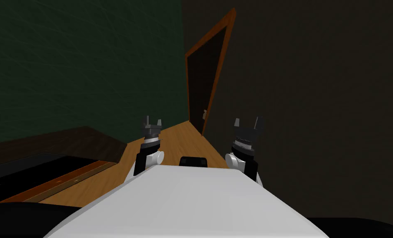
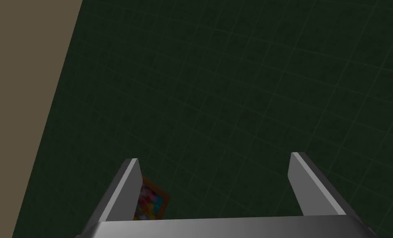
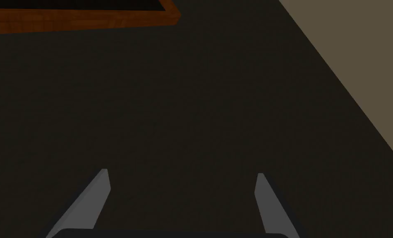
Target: Push the door open
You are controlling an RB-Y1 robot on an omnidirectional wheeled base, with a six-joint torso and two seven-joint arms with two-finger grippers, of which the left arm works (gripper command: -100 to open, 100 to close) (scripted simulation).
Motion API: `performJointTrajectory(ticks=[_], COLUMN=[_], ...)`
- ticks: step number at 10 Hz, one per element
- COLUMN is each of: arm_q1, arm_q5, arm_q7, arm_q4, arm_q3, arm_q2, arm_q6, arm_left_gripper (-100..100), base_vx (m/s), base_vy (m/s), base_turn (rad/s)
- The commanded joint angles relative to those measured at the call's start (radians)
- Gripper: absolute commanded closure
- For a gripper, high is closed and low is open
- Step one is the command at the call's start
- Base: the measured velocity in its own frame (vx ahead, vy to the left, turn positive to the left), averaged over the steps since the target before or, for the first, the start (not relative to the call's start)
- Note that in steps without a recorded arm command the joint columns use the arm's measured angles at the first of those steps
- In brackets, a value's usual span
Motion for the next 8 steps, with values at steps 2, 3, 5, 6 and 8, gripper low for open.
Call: performJointTrajectory(ticks=[2, 3, 5, 6, 8], arm_q1=[-0.02, -0.029, -0.045, -0.051, -0.071], arm_q5=[0.05, 0.072, 0.111, 0.126, 0.176], arm_q7=[0.012, 0.017, 0.026, 0.029, 0.041], arm_q4=[0.037, 0.054, 0.084, 0.095, 0.132], arm_q3=[-0.028, -0.04, -0.062, -0.07, -0.098], arm_q2=[0.018, 0.025, 0.036, 0.039, 0.051], arm_q6=[-0.012, -0.017, -0.026, -0.029, -0.041], arm_left_gripper=[-100, -100, -100, -100, -100], base_vx=[0.14, 0.162, 0.153, 0.148, 0.112], base_vy=[0.048, 0.113, 0.056, 0.051, 0.071], base_turn=[-0.296, -0.243, -0.189, -0.203, -0.215])
